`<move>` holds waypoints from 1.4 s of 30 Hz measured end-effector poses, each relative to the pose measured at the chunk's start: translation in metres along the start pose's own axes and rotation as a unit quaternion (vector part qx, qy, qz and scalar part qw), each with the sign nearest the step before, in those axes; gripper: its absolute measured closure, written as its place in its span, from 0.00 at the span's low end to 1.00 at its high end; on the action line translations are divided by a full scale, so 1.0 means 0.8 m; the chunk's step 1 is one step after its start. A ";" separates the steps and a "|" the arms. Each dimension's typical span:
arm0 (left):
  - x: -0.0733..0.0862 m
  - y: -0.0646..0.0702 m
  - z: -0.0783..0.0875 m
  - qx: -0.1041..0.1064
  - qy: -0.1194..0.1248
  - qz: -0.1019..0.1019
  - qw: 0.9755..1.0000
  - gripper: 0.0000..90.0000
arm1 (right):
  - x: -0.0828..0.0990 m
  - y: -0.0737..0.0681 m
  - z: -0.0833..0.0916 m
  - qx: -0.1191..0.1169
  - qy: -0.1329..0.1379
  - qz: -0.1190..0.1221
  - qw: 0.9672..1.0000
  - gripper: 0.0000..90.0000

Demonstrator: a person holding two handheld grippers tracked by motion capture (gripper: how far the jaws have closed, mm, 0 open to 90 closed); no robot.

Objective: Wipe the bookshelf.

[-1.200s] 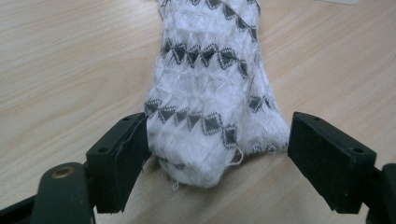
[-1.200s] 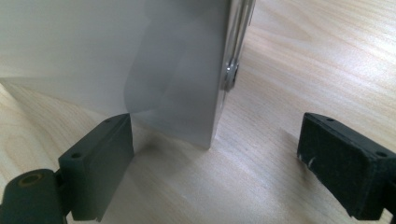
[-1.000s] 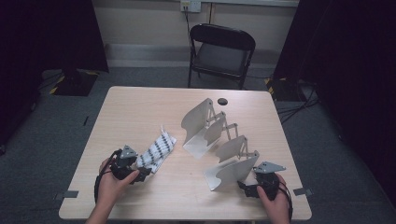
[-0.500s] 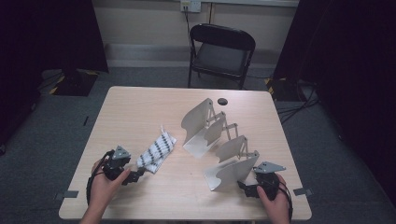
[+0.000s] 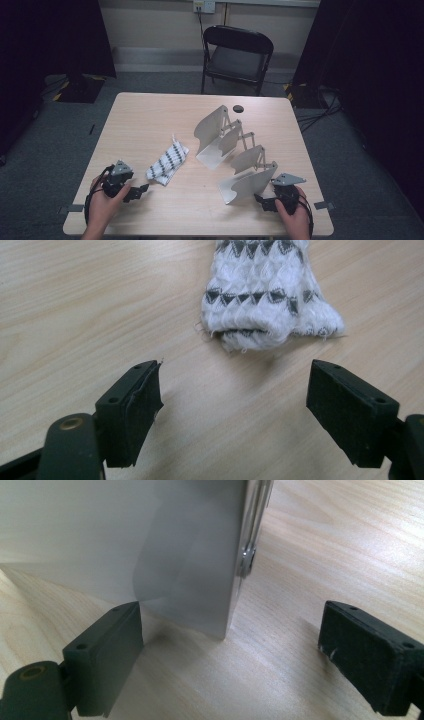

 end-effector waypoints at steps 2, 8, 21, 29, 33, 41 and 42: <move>0.003 -0.002 0.002 0.000 -0.003 0.001 1.000 0.24 | 0.000 0.000 0.000 0.000 0.000 0.000 1.000 0.11; 0.012 -0.005 0.007 0.004 -0.004 0.002 1.000 0.24 | 0.000 0.000 0.000 0.000 0.000 0.000 1.000 0.11; 0.023 -0.012 0.016 0.010 0.000 0.005 1.000 0.25 | 0.000 0.000 0.000 0.000 0.000 0.000 1.000 0.11; 0.027 -0.014 0.013 0.012 -0.005 -0.007 1.000 0.24 | 0.000 0.000 0.000 0.000 0.000 0.000 1.000 0.11; 0.029 -0.016 0.013 0.010 -0.002 -0.017 1.000 0.24 | 0.000 0.000 0.000 0.000 0.000 0.000 1.000 0.11; 0.030 -0.016 0.012 0.012 0.002 -0.036 0.999 0.21 | 0.000 0.000 0.000 0.000 0.000 0.000 1.000 0.11; 0.031 -0.017 0.012 0.012 0.003 -0.036 0.999 0.21 | 0.000 0.000 0.000 0.000 0.000 -0.001 1.000 0.11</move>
Point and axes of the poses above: each handheld gripper's, and its own axes: z roughly backward along the jaws, x roughly out of its underside, y roughly to its right, the point moved 9 cm from there along -z, roughly forward along the jaws, and after that the axes turned 8 degrees about x, right-handed, at the moved point
